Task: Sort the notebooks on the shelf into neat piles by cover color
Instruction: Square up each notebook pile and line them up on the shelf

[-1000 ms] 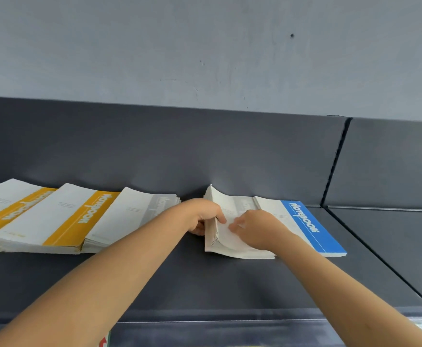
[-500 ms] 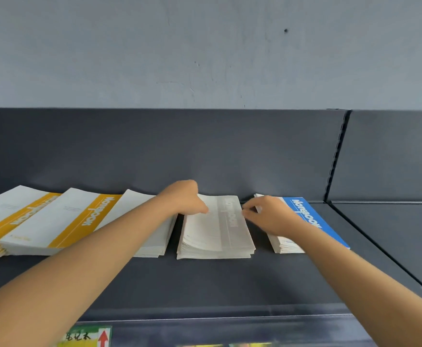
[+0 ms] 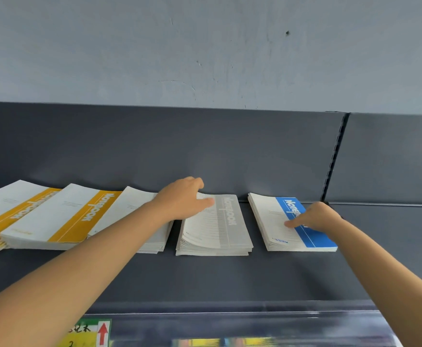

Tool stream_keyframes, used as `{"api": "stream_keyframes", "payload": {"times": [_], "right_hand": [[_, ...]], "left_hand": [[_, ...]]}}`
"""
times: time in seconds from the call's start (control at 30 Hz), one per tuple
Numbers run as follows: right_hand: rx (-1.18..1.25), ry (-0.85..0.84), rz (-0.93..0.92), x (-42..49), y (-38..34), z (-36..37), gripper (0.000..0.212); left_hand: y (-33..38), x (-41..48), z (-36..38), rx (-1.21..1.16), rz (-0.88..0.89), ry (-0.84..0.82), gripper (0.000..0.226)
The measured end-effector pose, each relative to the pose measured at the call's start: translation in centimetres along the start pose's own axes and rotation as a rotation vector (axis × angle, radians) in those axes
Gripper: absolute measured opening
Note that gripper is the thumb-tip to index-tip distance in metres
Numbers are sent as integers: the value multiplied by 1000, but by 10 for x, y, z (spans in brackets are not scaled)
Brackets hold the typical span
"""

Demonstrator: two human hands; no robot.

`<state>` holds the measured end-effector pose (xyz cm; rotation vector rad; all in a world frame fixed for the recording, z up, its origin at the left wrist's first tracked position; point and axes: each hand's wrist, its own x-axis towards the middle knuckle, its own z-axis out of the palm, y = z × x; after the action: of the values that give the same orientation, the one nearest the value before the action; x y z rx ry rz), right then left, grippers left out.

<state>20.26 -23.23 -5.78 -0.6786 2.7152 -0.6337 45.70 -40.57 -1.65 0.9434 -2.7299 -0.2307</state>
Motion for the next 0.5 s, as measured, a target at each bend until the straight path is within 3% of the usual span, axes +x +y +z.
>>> {"api": "stream_keyframes", "payload": {"times": [0.13, 0.2, 0.3, 0.5], "right_hand": [[-40, -43, -50, 2, -17, 15, 52], [-42, -47, -73, 0, -24, 21, 52], [-30, -45, -73, -2, -30, 23, 54], [-6, -52, -93, -3, -31, 27, 55]], "left_hand": [[5, -14, 14, 65, 174, -188, 91], [9, -20, 23, 166, 265, -195, 99], [9, -21, 33, 271, 384, -133, 92], [-5, -13, 33, 293, 396, -200, 85]]}}
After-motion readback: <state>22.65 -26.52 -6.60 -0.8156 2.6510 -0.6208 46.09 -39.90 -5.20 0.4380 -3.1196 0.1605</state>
